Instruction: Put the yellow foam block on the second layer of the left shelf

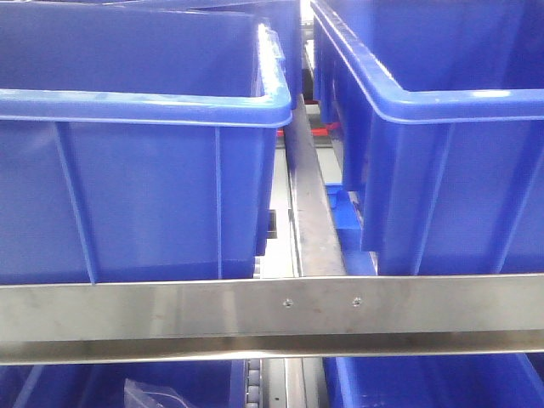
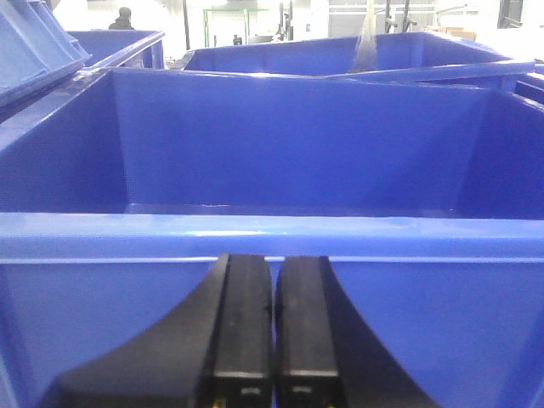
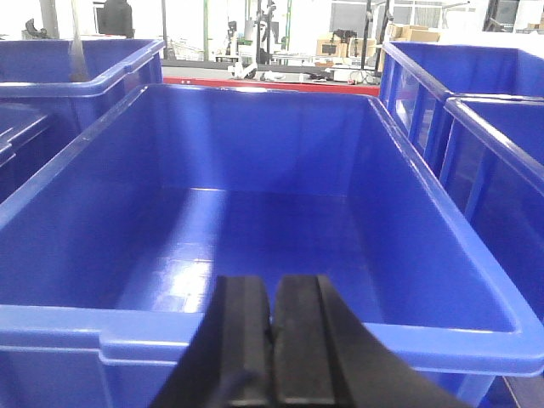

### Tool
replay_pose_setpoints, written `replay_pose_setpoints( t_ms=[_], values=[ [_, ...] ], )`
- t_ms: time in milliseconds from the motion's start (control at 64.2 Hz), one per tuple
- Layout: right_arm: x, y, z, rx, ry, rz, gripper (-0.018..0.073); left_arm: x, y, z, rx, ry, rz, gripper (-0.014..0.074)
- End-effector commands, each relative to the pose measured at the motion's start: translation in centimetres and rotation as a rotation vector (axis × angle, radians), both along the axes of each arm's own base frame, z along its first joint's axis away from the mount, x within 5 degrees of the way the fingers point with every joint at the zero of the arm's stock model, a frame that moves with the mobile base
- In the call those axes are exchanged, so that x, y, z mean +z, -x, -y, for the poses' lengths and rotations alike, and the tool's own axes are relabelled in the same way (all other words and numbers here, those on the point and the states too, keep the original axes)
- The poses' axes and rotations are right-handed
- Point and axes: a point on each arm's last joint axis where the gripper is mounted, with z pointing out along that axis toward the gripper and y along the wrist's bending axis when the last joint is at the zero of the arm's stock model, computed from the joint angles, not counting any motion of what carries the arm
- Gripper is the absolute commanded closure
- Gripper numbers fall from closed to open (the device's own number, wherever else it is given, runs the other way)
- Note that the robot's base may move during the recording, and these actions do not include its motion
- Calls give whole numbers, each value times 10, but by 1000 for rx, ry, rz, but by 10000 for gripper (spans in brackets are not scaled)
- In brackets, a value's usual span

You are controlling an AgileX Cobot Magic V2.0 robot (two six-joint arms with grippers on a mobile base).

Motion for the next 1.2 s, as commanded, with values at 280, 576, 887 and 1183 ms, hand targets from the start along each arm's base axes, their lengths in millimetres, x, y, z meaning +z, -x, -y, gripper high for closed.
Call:
replay_pose_setpoints(
  t_ms=[280, 576, 887, 1183],
  values=[
    [-16, 1, 0, -4, 12, 123, 505, 0, 1, 0, 0, 14, 76, 472],
    [-38, 5, 0, -4, 8, 149, 505, -1, 1, 0, 0, 13, 74, 472],
    [-37, 5, 0, -4, 7, 156, 505, -1, 1, 0, 0, 13, 74, 472],
    [-37, 5, 0, -4, 7, 158, 505, -1, 1, 0, 0, 13, 74, 472]
  ],
)
